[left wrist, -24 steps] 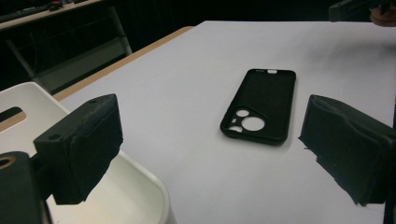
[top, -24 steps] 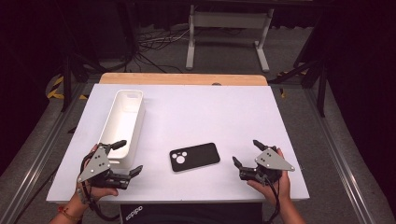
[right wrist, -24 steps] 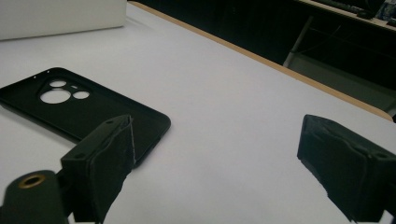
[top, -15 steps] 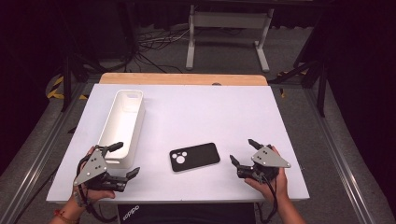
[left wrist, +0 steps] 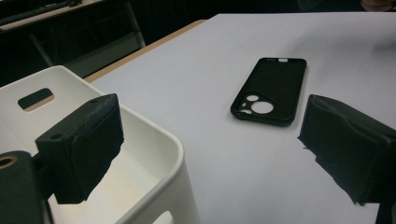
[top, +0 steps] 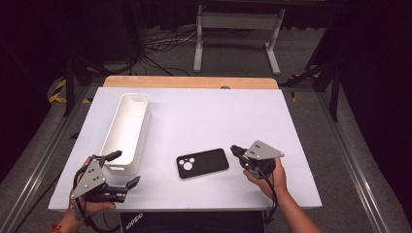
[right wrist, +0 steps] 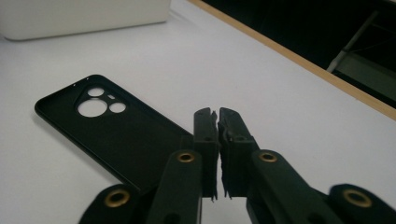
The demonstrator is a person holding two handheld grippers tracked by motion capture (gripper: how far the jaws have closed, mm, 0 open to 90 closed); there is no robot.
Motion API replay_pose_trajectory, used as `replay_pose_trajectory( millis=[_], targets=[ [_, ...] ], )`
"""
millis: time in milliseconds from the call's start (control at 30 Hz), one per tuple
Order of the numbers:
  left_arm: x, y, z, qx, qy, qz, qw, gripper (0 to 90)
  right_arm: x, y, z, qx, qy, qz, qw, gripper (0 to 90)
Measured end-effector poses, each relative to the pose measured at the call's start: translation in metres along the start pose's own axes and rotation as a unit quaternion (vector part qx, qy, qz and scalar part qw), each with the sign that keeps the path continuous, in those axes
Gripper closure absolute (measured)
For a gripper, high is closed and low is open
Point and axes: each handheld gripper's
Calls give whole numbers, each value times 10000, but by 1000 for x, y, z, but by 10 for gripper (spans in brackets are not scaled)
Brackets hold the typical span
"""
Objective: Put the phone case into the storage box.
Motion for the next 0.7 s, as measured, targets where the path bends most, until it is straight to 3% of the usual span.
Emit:
replay_pose_trajectory(
  millis=[100, 233, 333, 367, 433, 600, 633, 700],
  targets=[
    [-1, 0, 1, 14, -22, -1, 10000, 73, -10, -6, -20, -313, -136, 185, 9992, 900],
    [0, 1, -1, 38, -60, 9, 10000, 73, -12, -22, -39, -762, -225, 157, 9967, 900],
    [1, 1, -2, 40, -63, 14, 10000, 73, -8, -40, -49, -1251, -286, 11, 9917, 900],
    [1, 1, -2, 40, -63, 14, 10000, 73, -8, -40, -49, -1251, -286, 11, 9917, 900],
    [1, 1, -2, 71, -94, -24, 9999, 73, -6, -57, -52, -1607, -349, 35, 9864, 900],
    [1, 2, -2, 68, -84, -40, 9999, 69, -4, -86, -64, -2114, -560, 366, 9751, 900],
    [1, 3, -2, 70, -55, 15, 10000, 69, -4, -86, -64, -2114, -560, 366, 9751, 900],
    [0, 4, -2, 64, -43, -26, 10000, 69, -6, -92, -68, -2211, -647, 486, 9719, 900]
  ],
)
Point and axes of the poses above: each handheld gripper's, and its own axes: z roughly backward along the jaws, x roughly out of its underside, y roughly to its right, and after that the axes turned 11 degrees about y, right-handed
